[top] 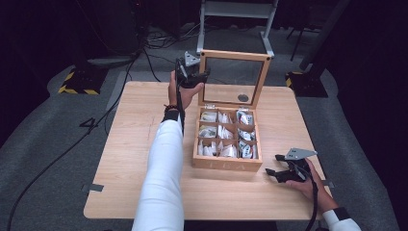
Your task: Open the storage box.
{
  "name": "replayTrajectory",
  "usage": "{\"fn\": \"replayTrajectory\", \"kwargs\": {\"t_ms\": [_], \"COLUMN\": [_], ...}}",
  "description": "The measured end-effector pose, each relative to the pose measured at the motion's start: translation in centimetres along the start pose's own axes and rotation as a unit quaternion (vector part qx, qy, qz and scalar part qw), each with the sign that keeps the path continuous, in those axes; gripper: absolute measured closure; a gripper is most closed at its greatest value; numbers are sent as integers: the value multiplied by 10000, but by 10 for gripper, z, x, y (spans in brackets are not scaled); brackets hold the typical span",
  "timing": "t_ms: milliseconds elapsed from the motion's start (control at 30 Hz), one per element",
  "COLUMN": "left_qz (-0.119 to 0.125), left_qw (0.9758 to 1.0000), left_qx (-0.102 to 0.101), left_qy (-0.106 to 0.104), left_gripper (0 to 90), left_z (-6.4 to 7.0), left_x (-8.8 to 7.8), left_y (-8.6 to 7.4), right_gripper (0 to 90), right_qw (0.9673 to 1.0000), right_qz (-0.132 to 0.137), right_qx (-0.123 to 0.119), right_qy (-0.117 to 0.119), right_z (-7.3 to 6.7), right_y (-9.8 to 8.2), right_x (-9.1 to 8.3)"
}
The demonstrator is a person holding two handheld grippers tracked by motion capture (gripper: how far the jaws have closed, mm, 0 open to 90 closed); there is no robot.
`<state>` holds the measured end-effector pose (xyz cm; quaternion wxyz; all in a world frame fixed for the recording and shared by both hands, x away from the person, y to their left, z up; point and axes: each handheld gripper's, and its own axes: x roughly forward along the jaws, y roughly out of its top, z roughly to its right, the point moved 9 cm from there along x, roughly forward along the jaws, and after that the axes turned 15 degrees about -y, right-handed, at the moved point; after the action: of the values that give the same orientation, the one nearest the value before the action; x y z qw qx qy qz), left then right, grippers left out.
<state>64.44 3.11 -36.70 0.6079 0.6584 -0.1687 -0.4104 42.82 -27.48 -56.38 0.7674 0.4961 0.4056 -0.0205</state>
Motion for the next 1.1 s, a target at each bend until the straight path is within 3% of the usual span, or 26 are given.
{"fn": "replayTrajectory", "kwargs": {"t_ms": [100,167,233,400,433,533,900,1100], "left_qz": [-75,-286,-347,-414,-565,-679,-1092,-1090], "left_qw": [9999,9994,9991,9989,9981,9973,9939,9940], "left_qx": [24,83,85,27,59,73,26,-38], "left_qy": [76,161,212,206,229,278,152,132], "left_gripper": [566,563,578,580,580,580,590,588], "left_z": [-1,-3,-5,-6,-6,-6,-6,-4], "left_x": [3,7,9,13,15,18,22,24], "left_y": [-6,-14,-19,-29,-37,-47,-80,-88], "right_gripper": [227,226,225,224,224,223,221,221], "right_qw": [10000,10000,10000,10000,10000,10000,10000,10000], "right_qz": [-3,-2,-14,-16,-16,-18,-19,-17], "right_qx": [17,16,29,25,24,26,26,24], "right_qy": [-9,-15,-32,-33,-34,-35,-39,-40], "right_z": [0,0,0,1,1,1,1,1], "right_y": [0,0,0,0,0,0,0,0], "right_x": [0,0,0,0,0,0,0,0]}}
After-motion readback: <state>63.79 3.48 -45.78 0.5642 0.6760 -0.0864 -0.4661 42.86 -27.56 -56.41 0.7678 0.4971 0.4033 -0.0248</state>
